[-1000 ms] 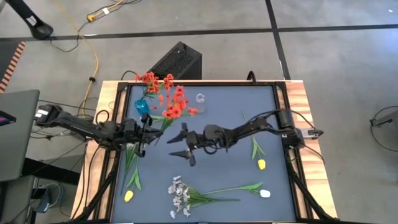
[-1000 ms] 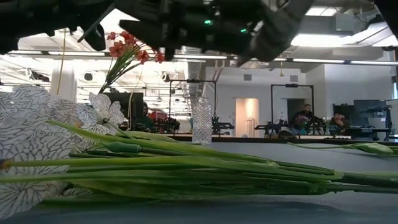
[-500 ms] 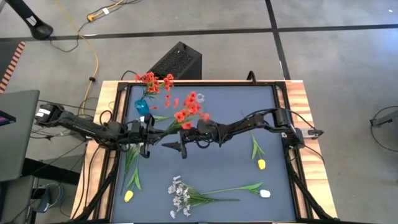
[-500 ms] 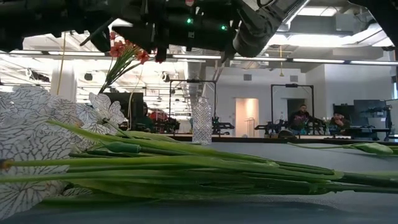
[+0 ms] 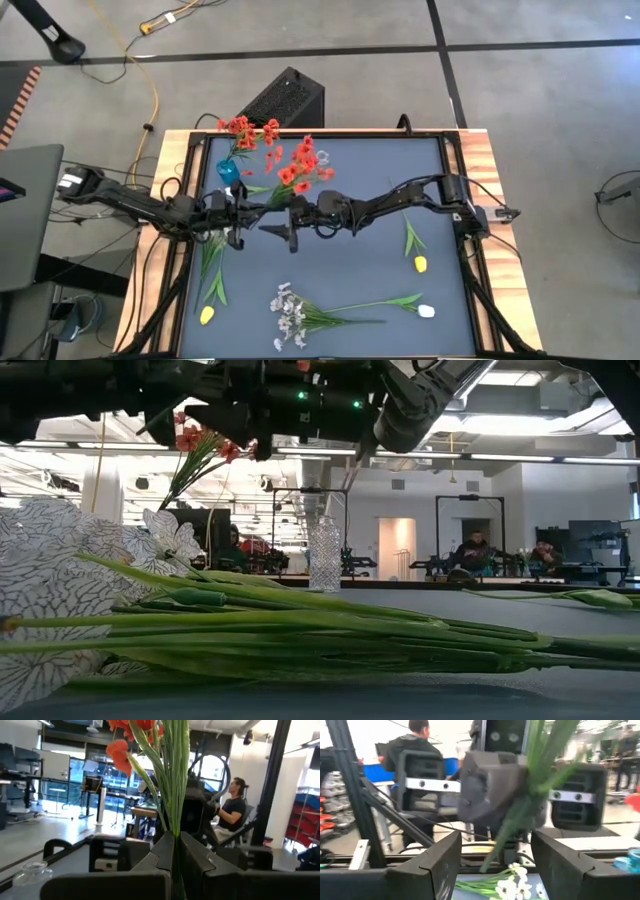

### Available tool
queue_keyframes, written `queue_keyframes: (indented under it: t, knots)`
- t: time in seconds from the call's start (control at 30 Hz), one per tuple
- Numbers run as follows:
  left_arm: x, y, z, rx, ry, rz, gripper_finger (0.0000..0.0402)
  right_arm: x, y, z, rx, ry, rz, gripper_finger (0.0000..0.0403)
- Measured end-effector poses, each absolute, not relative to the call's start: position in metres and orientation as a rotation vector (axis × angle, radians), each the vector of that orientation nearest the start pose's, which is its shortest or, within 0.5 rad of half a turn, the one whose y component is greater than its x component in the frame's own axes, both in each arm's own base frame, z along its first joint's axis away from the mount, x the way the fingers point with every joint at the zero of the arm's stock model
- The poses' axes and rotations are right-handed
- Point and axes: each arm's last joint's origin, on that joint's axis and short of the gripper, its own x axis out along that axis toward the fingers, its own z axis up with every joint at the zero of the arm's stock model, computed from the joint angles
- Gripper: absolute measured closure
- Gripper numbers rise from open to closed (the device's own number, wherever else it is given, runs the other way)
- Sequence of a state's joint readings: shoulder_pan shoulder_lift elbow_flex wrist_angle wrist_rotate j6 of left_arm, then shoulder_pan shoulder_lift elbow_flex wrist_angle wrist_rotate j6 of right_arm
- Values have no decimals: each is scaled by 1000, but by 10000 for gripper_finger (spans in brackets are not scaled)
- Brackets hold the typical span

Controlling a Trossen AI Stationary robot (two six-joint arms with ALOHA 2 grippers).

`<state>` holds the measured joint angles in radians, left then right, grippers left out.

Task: Sort flowers into vase by color
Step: Put the orange flowers into the blue vase

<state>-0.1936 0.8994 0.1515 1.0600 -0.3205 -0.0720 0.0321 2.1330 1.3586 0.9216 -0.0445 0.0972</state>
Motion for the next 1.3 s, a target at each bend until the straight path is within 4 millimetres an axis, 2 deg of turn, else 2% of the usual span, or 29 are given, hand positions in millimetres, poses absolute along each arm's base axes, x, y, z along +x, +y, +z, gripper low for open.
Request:
queue_keyframes:
  t: [0.17, 0.3, 0.57, 0.77, 0.9, 1.0, 1.17, 1.3]
  knots:
    - [173, -25, 210, -139, -299, 120, 400, 473, 16, 214, 96, -153, 76, 142]
    - [176, -25, 209, -122, -319, 137, 400, 473, 16, 212, 97, -142, 71, 170]
    - [176, -25, 211, -114, -336, 143, 401, 474, 16, 208, 87, -104, 70, 273]
    - [176, -25, 209, -110, -322, 134, 400, 474, 16, 207, 46, -83, 74, 368]
    - [177, -25, 206, -113, -291, 134, 396, 474, 16, 204, 31, -59, 77, 372]
    - [178, -25, 204, -96, -264, 136, 379, 473, 16, 203, 30, -6, 77, 372]
    - [177, -25, 201, -84, -206, 126, 324, 468, 16, 198, 34, 180, 76, 372]
    - [174, -25, 198, -117, -152, 124, 274, 462, 16, 204, 35, 257, 76, 372]
